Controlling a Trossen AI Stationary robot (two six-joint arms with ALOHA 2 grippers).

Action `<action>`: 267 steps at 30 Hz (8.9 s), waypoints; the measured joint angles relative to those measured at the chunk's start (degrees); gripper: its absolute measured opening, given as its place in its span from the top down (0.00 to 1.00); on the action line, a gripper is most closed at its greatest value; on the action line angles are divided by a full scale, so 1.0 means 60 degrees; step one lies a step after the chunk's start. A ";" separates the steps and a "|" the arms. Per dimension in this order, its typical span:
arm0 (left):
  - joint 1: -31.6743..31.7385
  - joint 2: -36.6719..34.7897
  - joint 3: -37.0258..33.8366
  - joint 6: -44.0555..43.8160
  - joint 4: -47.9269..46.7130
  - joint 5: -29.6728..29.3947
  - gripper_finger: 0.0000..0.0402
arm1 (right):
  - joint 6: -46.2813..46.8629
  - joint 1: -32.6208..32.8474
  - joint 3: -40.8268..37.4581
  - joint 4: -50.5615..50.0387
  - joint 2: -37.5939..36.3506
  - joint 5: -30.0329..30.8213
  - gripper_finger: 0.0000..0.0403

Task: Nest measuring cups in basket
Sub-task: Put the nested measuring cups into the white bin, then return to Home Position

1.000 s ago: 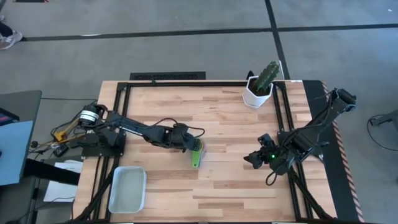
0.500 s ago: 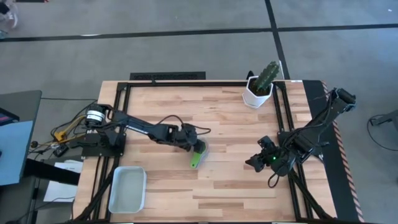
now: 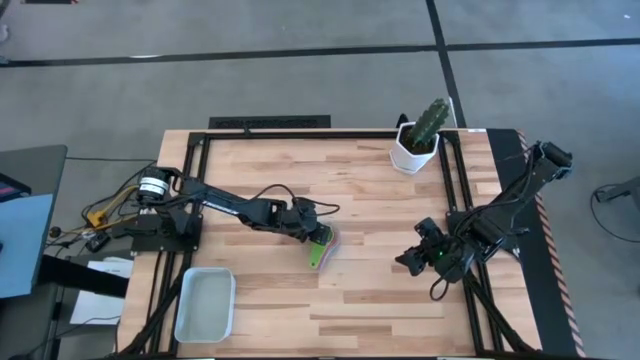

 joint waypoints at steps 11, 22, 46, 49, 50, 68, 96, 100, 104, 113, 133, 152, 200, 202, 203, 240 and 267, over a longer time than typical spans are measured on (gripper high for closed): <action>0.0000 0.0007 -0.0007 0.0045 0.0006 0.0063 0.77 | 0.0004 0.0000 0.0000 -0.0103 0.0000 0.0021 0.38; -0.0004 -0.0730 -0.0028 0.0243 -0.0591 0.1086 0.77 | -0.0017 0.0004 -0.0002 -0.0074 -0.0004 0.0025 0.38; -0.4316 -0.5851 -0.0011 -0.2553 -0.7791 0.0717 0.78 | -0.0412 -0.0116 -0.0007 -0.0007 -0.0004 0.0053 0.38; -0.5016 -0.6053 -0.0011 -0.3200 -0.8160 0.0691 0.78 | -0.0423 -0.0229 -0.0007 0.0037 -0.0004 0.0050 0.38; -0.5237 -0.6117 -0.0011 -0.3379 -0.8264 0.0678 0.78 | -0.0423 -0.0266 -0.0007 0.0060 -0.0004 0.0048 0.38; -0.8961 -0.6386 -0.0407 -0.6558 -0.9503 -0.0050 0.78 | -0.0412 -0.0772 -0.0007 0.0217 0.0000 0.0036 0.38; -0.9800 -0.6364 -0.3278 -0.7271 -0.6344 0.0193 0.78 | -0.0408 -0.0882 -0.0007 0.0446 0.0000 -0.0008 0.38; -0.9806 -0.6364 -0.3402 -0.7340 -0.6091 0.0317 0.77 | -0.0408 -0.0882 -0.0007 0.0456 0.0000 -0.0004 0.38; -0.9806 -0.6364 -0.3402 -0.7393 -0.6009 0.0407 0.74 | -0.0410 -0.0896 -0.0007 0.0451 0.0000 -0.0001 0.38; -0.9806 -0.6382 -0.2875 -0.7304 -0.6381 0.0929 0.68 | -0.0908 -0.1081 -0.0007 0.0602 0.0000 0.0008 0.38; -0.6982 -0.8188 -0.0186 -0.1139 -0.8969 -0.3300 0.71 | -0.9291 -0.2415 0.0150 0.5119 0.0000 -0.0087 0.46; 0.1213 -0.7149 -0.0510 0.9426 0.0205 -0.1019 0.94 | -1.4747 -0.8214 0.0013 0.8214 -0.0083 -0.5910 0.82; 0.3031 -1.6320 -0.8004 1.1300 0.1131 0.1094 1.00 | -1.5084 -0.7048 -0.6314 0.7929 -0.8568 -0.4749 0.99; 0.3031 -1.6447 -0.8164 1.1300 0.1129 0.1045 1.00 | -1.5067 -0.7060 -0.6507 0.7939 -0.8745 -0.4749 0.99; 0.3031 -1.6507 -0.8210 1.1290 0.1091 0.1038 1.00 | -1.5067 -0.7060 -0.6572 0.7956 -0.8827 -0.4751 0.99; 0.3013 -1.6761 -0.9557 1.1432 0.2365 0.0530 1.00 | -1.5490 -0.7129 -0.7173 0.6999 -0.9876 -0.5078 0.98; 0.3009 -1.6506 -0.9610 1.0863 0.1603 0.1056 1.00 | -1.5923 -0.7125 -0.7176 0.6513 -0.9876 -0.5235 0.88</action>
